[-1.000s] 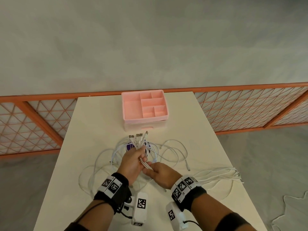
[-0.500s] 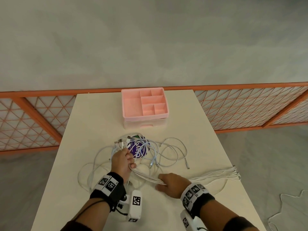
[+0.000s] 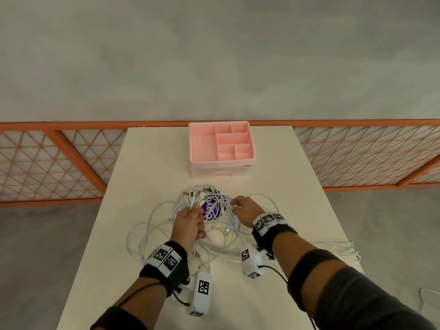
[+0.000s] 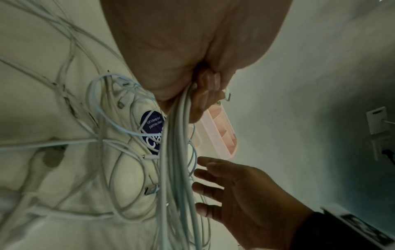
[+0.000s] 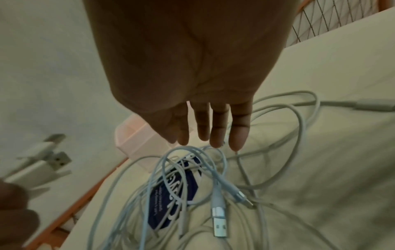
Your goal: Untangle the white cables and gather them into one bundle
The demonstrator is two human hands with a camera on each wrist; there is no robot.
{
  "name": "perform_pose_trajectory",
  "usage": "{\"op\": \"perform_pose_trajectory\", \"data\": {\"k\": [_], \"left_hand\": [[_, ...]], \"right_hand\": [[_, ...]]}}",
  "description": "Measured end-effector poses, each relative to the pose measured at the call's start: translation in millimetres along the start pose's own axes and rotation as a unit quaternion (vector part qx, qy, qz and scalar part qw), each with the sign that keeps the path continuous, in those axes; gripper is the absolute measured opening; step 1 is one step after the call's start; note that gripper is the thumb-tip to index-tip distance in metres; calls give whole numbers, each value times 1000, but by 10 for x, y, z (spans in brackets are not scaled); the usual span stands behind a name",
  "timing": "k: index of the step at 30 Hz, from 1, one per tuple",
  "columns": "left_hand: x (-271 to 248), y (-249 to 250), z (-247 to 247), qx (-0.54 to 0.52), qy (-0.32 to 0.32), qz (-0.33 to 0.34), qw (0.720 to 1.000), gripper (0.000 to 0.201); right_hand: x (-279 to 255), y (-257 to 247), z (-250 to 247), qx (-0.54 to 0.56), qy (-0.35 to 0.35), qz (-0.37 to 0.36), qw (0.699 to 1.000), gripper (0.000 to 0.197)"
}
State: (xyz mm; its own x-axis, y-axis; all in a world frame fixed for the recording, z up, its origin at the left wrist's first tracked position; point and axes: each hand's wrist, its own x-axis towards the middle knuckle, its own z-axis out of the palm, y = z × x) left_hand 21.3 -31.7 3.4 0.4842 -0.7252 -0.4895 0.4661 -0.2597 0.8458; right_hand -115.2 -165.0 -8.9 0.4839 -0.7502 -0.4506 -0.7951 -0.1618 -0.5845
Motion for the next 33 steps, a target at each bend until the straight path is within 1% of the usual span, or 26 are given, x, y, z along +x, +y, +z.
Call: {"op": "perform_pose_trajectory", "data": {"k": [2,4,5,6,7,9,11,14,16,18,19,21,24,26,28,30,33], "left_hand": [[-29,4,-32,-3,-6,1,1000,31],[-49,17,-59,-13,-9,2,1000,29],[-52,27,-69,-20,-9,1,1000,28],[-52,39,-77,-29,-8,-2,1000,27],[-48,53,-83,-39,-9,-8,999,27],[-45,88,-77,-61,-14,-21,998,28],[-45,128,-51,-81,-18,-30,996,27],[-33,197,8,-98,-19,-34,994,25],[-17,249,49,-110,-19,-37,993,24],[-2,295,84,-119,-21,-33,992,22],[3,313,99,-122,-22,-30,992,22],[16,343,122,-131,-25,-26,991,21],[54,383,152,-132,-32,-17,991,20],[64,398,172,-122,-37,-9,992,20],[60,396,192,-108,-41,3,993,19],[51,385,214,-92,-43,14,995,20],[48,354,224,-72,-45,28,996,21]], "right_hand": [[51,-3,58,-12,-39,24,999,39],[72,19,113,-46,-82,30,995,36],[74,41,134,-66,-89,31,993,34],[85,69,145,-78,-80,29,993,33],[100,93,138,-73,-59,26,995,32],[120,103,54,-19,7,6,1000,29],[124,25,-119,26,104,-36,994,26],[73,-188,-442,71,246,-98,962,22],[-8,-352,-618,123,303,-138,935,22],[-103,-492,-735,187,331,-176,908,27],[-150,-552,-770,216,330,-193,898,33],[-223,-640,-782,263,307,-222,887,41],[-277,-723,-687,321,267,-247,874,37],[-295,-749,-564,329,247,-242,879,38],[-314,-756,-427,317,224,-234,891,40],[-334,-750,-315,306,216,-223,900,39],[-374,-757,-214,337,196,-189,901,38]]}}
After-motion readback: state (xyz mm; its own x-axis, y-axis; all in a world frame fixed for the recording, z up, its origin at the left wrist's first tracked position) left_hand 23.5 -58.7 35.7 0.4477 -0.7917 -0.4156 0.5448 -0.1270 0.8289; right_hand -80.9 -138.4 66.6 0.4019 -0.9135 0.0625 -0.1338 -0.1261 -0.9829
